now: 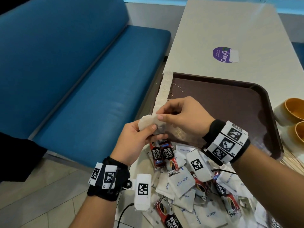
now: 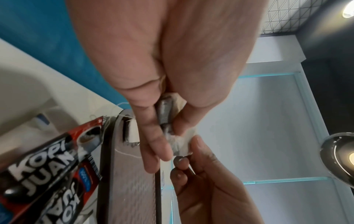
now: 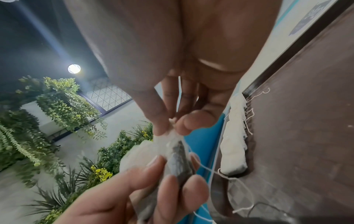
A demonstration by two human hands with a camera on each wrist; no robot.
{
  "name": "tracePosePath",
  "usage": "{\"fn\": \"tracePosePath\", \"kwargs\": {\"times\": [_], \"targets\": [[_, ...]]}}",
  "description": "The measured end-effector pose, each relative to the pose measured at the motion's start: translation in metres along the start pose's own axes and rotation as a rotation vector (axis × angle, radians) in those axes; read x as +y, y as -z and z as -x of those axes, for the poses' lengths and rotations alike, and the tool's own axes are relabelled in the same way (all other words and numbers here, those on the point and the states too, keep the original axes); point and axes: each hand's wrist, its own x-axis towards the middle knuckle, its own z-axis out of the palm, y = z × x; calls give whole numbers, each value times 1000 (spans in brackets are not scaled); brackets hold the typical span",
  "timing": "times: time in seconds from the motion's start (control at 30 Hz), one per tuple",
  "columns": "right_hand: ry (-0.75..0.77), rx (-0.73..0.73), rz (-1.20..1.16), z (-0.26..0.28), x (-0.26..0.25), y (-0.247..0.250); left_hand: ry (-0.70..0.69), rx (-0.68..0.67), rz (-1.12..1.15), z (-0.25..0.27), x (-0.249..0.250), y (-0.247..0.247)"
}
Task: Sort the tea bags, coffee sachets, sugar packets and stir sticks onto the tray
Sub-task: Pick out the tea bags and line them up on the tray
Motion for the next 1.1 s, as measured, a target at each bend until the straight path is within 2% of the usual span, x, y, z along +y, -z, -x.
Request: {"fn": "tracePosePath", "kwargs": {"times": [0.13,0.23,0.43,0.63,0.77,0.9,1.1], "targets": [[1,56,-40,-3,5,2,-39,64,-21,-2,0,1],[0,108,-113,-6,5,0,-66,93,-161,-5,-4,6],[-10,213,-140,-18,12,-7,-7,249,-154,-8,-11,23],[-174,-62,-48,-30,18,-13,23,315,-117,-4,-10,36],[-218,-45,96,-40,28,-16,27,298,-139,-3,-8,35],[-297,-8,121,-47,36,-14,35,283,-143,-2,-8,33],[-275,9,147,-54,29,-14,43,276,-135,-3,-9,29]]}}
